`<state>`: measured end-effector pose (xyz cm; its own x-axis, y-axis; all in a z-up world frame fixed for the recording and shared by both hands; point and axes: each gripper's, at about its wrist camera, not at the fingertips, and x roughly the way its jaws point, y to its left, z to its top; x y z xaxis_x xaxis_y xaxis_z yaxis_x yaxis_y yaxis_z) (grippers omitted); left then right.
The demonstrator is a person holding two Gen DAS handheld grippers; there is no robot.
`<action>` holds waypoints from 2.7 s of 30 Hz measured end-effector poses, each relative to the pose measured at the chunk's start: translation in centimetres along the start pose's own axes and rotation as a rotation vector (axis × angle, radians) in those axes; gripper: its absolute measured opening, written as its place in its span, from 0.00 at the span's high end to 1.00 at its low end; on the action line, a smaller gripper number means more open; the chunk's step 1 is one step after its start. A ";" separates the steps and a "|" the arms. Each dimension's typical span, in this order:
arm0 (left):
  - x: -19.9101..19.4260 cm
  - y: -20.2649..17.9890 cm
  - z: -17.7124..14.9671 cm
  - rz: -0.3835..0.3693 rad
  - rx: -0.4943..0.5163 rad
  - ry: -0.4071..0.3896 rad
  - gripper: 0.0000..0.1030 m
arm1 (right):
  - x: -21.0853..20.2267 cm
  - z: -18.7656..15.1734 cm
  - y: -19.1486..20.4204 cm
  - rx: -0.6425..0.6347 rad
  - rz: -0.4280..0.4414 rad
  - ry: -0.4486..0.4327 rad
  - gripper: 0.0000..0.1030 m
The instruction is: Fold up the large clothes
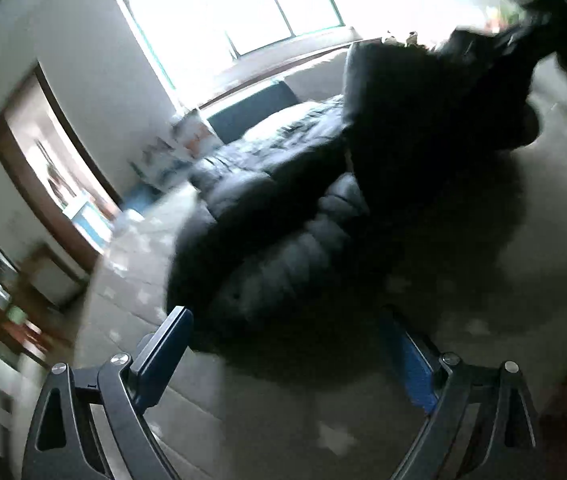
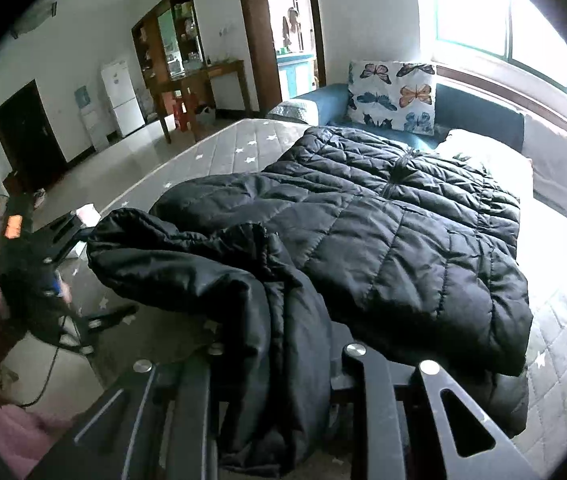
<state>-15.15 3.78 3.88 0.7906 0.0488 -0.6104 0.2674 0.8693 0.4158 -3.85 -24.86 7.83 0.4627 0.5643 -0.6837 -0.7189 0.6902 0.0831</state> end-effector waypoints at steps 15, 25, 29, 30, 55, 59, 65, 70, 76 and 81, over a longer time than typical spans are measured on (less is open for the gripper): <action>-2.4 -2.1 -1.7 0.022 0.101 -0.116 0.57 | -3.6 -2.7 2.4 -0.066 -0.024 -0.061 0.81; -13.6 -3.3 -4.7 -0.086 0.055 -0.139 0.57 | -9.4 -5.0 7.1 -0.208 0.049 0.000 0.81; -14.4 -3.0 -4.1 -0.109 0.018 -0.132 0.57 | -9.9 -4.5 7.1 -0.222 0.052 0.001 0.81; -14.3 -2.8 -3.7 -0.108 0.011 -0.137 0.57 | -9.7 -4.0 6.7 -0.220 0.048 -0.009 0.81; 10.1 10.9 20.9 -0.112 -0.122 0.033 0.58 | 7.2 17.1 -9.4 -0.189 -0.180 0.007 0.81; 16.5 11.6 23.0 -0.154 -0.158 0.114 0.58 | 11.1 18.5 -12.2 -0.157 -0.178 0.049 0.81; 23.2 11.0 22.8 -0.196 -0.200 0.244 0.54 | 16.8 17.7 -16.2 -0.059 -0.149 0.117 0.80; 27.0 10.3 20.3 -0.189 -0.208 0.304 0.44 | 22.0 15.3 -18.5 0.000 -0.124 0.219 0.73; 30.8 10.5 18.4 -0.167 -0.230 0.327 0.35 | 22.8 14.8 -20.1 0.093 -0.102 0.249 0.64; 31.9 11.7 17.3 -0.183 -0.290 0.339 0.24 | 17.4 16.5 -20.1 0.143 -0.084 0.159 0.61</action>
<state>22.74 6.96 0.93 0.5077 -0.0021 -0.8616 0.1827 0.9775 0.1053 27.15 -21.43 6.20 0.4223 0.4309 -0.7975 -0.5952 0.7954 0.1146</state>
